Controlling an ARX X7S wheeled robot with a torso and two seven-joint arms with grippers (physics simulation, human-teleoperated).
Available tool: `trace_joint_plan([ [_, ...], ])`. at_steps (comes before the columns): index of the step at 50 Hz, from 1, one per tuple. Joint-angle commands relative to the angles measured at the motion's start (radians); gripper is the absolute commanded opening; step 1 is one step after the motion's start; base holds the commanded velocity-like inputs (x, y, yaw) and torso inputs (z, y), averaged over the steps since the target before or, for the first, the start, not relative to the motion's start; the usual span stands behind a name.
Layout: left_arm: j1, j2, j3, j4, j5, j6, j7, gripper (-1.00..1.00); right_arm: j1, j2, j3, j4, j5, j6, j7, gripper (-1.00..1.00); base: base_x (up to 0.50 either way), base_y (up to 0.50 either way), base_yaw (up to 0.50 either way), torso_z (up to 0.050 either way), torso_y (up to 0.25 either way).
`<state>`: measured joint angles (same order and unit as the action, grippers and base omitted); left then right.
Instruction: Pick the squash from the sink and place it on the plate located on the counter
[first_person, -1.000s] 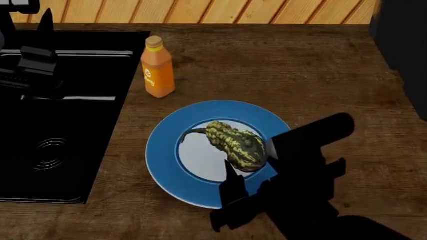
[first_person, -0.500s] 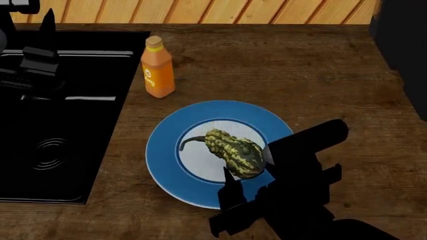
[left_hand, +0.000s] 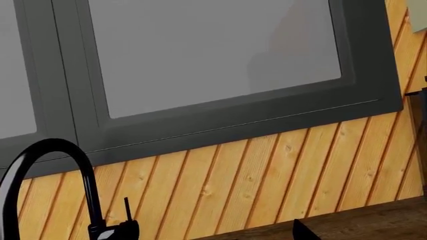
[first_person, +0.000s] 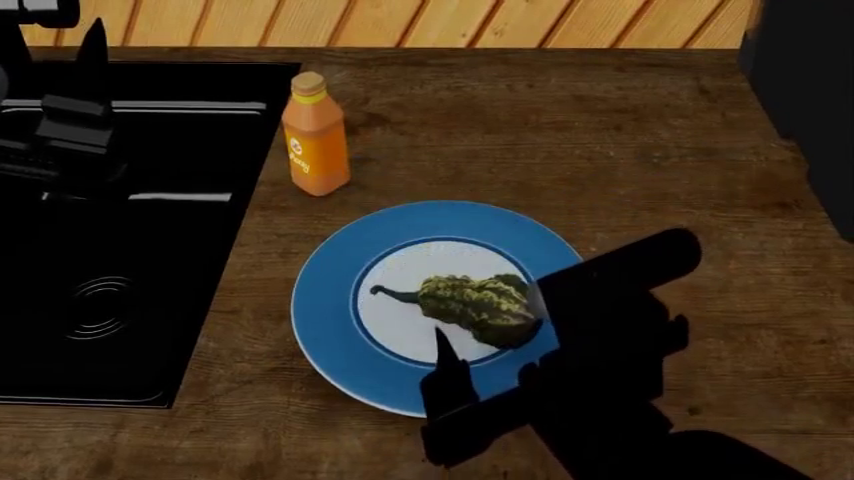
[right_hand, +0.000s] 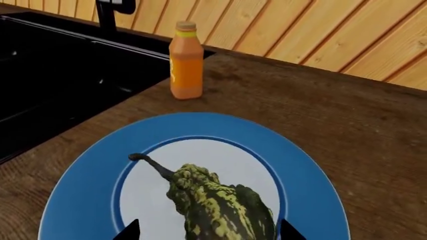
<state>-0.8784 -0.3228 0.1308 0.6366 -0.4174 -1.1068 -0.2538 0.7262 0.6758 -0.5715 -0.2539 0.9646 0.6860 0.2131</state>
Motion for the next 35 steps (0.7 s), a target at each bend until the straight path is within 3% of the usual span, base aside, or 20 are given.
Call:
trace_joint_plan([
  [1,-0.007,0.005,-0.006,-0.002,0.012,-0.003,0.013,1.0,0.005,-0.008,0.01,-0.007,-0.03,-0.013,-0.008,1.0,0.0,0.0,0.0,0.0,0.0],
  [35,-0.016,0.004,-0.009,0.02,-0.011,-0.004,0.004,1.0,0.002,0.104,0.117,-0.246,0.077,0.015,0.119,1.0,0.0,0.0,0.0,0.0,0.0],
])
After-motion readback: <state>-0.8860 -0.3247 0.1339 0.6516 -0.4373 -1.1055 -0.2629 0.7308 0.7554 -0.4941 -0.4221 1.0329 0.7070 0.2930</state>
